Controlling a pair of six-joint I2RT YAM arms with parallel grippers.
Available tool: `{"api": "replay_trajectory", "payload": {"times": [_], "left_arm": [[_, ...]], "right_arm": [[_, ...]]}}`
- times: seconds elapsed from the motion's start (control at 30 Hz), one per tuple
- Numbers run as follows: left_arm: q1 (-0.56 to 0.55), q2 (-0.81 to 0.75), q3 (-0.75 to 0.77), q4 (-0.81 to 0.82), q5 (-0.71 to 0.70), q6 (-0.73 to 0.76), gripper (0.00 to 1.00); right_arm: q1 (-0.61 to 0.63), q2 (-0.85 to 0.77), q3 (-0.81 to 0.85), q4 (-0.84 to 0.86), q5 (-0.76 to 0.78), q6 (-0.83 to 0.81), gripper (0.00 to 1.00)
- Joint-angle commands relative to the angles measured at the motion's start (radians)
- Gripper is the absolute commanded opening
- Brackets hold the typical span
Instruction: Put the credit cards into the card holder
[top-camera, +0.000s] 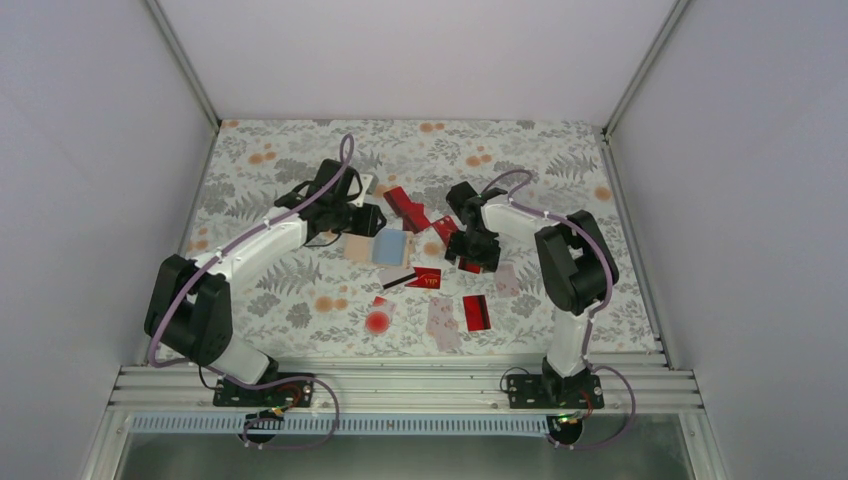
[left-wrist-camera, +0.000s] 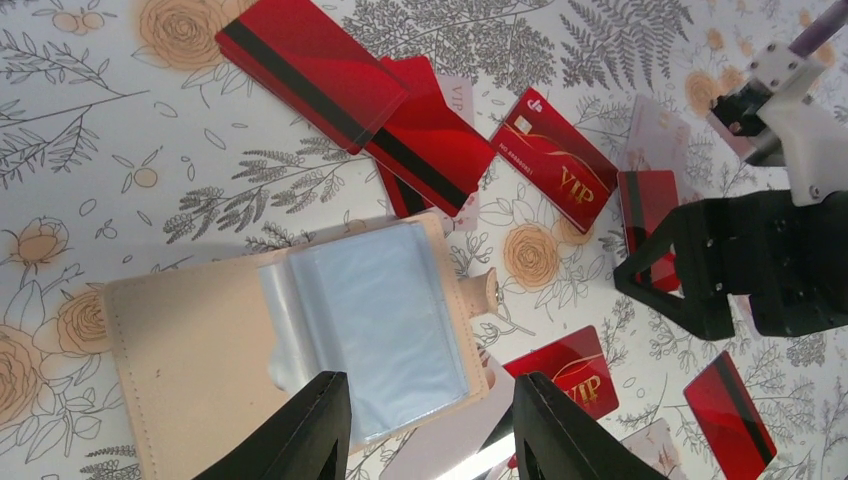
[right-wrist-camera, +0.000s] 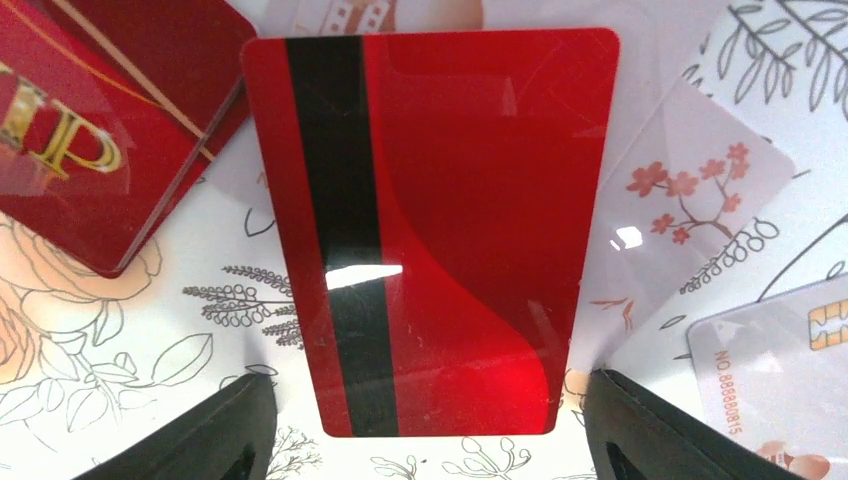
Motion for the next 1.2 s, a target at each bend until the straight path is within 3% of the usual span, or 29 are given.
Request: {"api": "replay_trajectory", "payload": {"times": [0.0, 0.37, 0.87, 1.07, 1.17], "left_arm": [[0.002, -0.035, -0.017, 0.005, -0.004, 0.027, 0.42], [0.003, -0.038, -0.021, 0.013, -0.002, 0.025, 0.42], [0.003, -0.018, 0.000, 0.011, 0.020, 0.026, 0.42], [0.003, -0.019, -0.002, 0.011, 0.029, 0.021, 0.42], [0.002, -0.017, 0.005, 0.008, 0.027, 0.025, 0.42]], "right_arm": [[0.008, 0.052, -0.031, 0.057, -0.017, 0.025, 0.75], [0.009, 0.071, -0.064, 0.065, -0.008, -0.017, 0.60], [0.065, -0.074, -0.158, 0.014, -0.011, -0.062, 0.57], [0.068, -0.120, -0.158, -0.001, -0.004, -0.068, 0.60], [0.067, -0.120, -0.153, 0.002, -0.004, -0.068, 0.76]]}}
